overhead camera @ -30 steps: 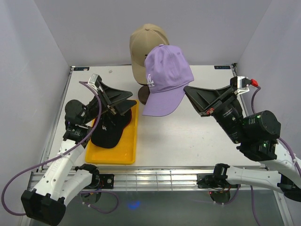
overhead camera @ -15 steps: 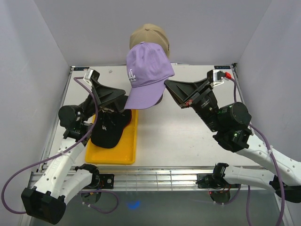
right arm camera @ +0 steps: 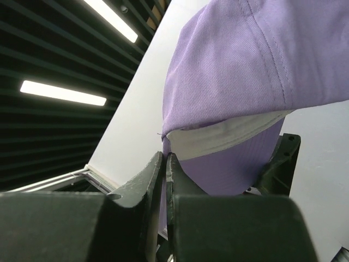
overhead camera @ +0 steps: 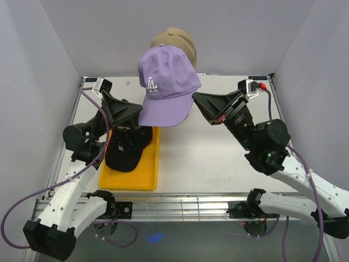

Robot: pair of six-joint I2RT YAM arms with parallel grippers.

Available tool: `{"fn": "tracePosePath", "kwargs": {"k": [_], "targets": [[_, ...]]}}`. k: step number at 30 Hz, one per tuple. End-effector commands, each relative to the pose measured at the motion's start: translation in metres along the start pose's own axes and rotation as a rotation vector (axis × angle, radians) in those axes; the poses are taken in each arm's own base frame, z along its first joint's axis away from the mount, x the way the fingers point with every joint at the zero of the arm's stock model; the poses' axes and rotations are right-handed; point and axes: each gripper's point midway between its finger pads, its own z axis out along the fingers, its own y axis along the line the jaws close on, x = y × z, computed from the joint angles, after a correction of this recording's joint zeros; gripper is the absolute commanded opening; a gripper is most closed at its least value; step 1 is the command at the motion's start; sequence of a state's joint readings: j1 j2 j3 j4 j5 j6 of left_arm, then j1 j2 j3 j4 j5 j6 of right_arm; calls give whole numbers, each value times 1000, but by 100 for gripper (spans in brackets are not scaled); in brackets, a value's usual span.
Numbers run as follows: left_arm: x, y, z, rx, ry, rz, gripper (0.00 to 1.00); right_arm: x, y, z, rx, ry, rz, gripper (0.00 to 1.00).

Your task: Stack the hats

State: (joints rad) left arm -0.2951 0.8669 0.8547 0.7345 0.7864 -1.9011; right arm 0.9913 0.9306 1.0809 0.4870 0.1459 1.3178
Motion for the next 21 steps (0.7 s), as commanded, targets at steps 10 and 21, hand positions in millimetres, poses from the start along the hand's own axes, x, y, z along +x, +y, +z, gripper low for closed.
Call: {"fn": "tracePosePath", "kwargs": {"k": [10,21], "targets": [[4,-44,6,96,6,96,48,8,28,1,-115,111,30,8],[6,-59,8,135,10,135,0,21,19,15,-75,199,-1,15]]}}
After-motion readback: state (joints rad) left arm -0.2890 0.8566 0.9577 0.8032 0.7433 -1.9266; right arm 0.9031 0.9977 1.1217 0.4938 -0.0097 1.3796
